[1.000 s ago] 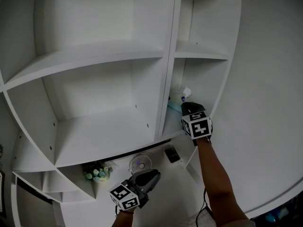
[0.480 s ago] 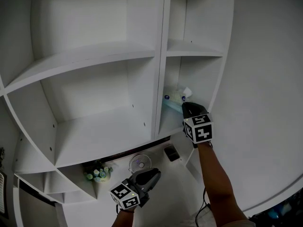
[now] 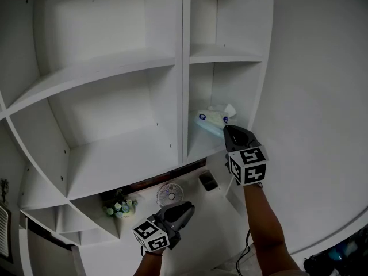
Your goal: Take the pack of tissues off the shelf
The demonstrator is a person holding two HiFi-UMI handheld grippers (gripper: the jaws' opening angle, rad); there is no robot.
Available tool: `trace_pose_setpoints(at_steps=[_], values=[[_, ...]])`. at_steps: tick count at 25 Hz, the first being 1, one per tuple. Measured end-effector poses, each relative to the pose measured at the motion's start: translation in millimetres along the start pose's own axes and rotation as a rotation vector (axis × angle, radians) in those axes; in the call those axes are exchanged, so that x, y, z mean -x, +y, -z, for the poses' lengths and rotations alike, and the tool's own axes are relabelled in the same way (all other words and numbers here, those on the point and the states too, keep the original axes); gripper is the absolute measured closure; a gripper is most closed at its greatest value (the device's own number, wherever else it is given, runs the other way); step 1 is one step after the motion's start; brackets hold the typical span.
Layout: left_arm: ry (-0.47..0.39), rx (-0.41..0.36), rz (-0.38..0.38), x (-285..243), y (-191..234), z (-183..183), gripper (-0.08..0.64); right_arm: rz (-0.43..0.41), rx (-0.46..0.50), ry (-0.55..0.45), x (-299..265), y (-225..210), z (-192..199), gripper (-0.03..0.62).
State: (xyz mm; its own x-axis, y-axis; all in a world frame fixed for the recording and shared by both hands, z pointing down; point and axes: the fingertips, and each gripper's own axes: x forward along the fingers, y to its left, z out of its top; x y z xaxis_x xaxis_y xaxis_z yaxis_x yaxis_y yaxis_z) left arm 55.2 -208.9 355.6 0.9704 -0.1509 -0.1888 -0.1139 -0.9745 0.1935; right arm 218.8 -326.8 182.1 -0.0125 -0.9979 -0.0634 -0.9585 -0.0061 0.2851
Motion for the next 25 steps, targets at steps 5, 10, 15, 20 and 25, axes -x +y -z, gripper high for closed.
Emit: trace_pose_setpoints(at_steps=[5,10,15,20,25], values=[[0.013,0.002,0.007,-7.2,-8.3,2.9,0.518,-0.015,-0.016,-0.033,24.2,1.0,-2.6,0.574],[0.037,-0.01,0.013,-16.5,-19.2,6.6,0.509,-0.037,-0.045,-0.064,49.2,2.0,0.8,0.574],[0.058,-0.009,0.015,-24.3,-29.0,12.0,0.499,-0.055,-0.084,-0.098,76.2,1.4,5.9,0.574],[0.067,-0.008,0.002,-28.6,-34.6,17.0,0.495,-0.077,-0.115,-0.127,101.1,4.4,14.0,0.574],[0.071,-0.018,-0.002,-36.4,-39.8,20.8,0.495,-0.098,-0.144,-0.146,118.8,3.5,23.4,0.574]])
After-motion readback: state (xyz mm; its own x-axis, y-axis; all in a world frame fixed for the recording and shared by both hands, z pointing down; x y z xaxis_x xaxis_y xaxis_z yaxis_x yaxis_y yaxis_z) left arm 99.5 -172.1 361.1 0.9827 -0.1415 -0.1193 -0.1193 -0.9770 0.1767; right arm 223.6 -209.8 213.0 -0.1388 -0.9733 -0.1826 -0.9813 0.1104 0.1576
